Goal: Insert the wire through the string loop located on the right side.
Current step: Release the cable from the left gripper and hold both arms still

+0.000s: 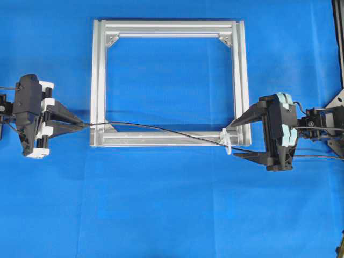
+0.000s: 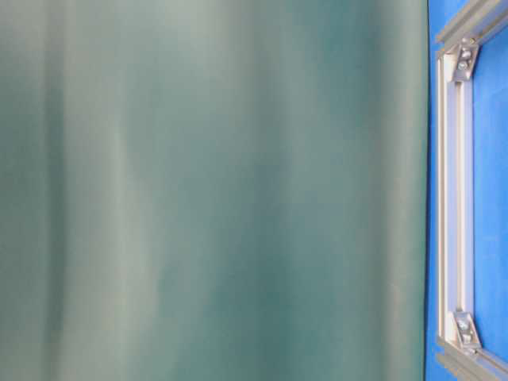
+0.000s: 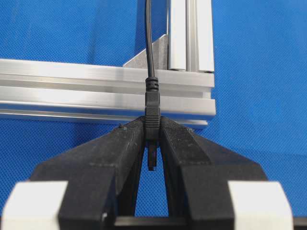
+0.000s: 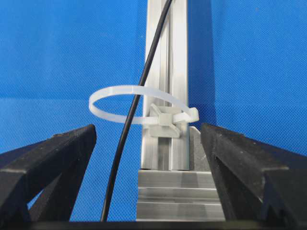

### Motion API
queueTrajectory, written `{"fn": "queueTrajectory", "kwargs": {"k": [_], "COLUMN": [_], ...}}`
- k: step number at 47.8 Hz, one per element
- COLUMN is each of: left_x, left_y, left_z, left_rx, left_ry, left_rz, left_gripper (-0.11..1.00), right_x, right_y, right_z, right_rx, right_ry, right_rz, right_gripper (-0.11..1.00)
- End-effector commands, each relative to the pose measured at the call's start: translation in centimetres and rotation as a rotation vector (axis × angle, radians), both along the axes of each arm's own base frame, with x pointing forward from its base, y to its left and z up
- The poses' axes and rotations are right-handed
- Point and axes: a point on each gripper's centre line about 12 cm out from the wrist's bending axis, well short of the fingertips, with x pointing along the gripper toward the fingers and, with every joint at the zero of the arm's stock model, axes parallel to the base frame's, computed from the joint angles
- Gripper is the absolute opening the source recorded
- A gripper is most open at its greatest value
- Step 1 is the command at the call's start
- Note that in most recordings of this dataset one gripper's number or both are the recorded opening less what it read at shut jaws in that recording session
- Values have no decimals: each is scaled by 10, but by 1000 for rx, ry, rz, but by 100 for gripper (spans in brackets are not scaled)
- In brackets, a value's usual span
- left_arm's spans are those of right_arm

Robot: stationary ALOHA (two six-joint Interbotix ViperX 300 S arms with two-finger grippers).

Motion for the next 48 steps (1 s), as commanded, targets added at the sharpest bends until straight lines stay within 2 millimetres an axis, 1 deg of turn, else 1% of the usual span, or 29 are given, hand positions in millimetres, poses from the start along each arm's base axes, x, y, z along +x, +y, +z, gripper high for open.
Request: {"fn": "queueTrajectory", "kwargs": {"k": [1, 9, 18, 20, 21, 23, 24, 29, 31, 33, 35, 40, 48], "left_x": [4, 7, 7, 7, 7, 6, 6, 6, 6, 6, 6, 8, 17], "left_y": [-1, -1, -1, -1, -1, -1, -1, -1, -1, -1, -1, -2, -3], "left_z": [5, 6, 5, 4, 4, 4, 4, 4, 4, 5, 6, 11, 33], "left_rx": [7, 30, 18, 18, 17, 18, 18, 23, 25, 25, 25, 22, 20], "left_ry": [-26, -23, -1, 1, 2, 7, 8, 8, 8, 7, 7, -4, -59], "left_rz": [-7, -23, -17, -17, -17, -17, -16, -21, -22, -22, -21, -23, -27], "left_gripper": [8, 8, 9, 14, 19, 30, 38, 69, 80, 87, 88, 85, 86], "right_x": [5, 5, 3, 4, 3, 3, 3, 3, 2, 2, 1, 0, 0], "right_y": [1, 2, 2, 2, 2, 2, 2, 2, 2, 2, 2, 2, 2], "right_z": [8, 8, 5, 5, 5, 5, 4, 7, 8, 10, 12, 20, 41], "right_rx": [2, 2, 3, 3, 3, 3, 5, 5, 6, 8, 7, 14, 27], "right_ry": [-34, -29, -3, 2, 5, 9, 11, 3, 2, -6, -7, -19, -43], "right_rz": [4, 5, 7, 7, 8, 8, 8, 9, 9, 10, 11, 15, 18], "right_gripper": [93, 93, 93, 93, 93, 93, 93, 93, 93, 93, 93, 93, 93]}}
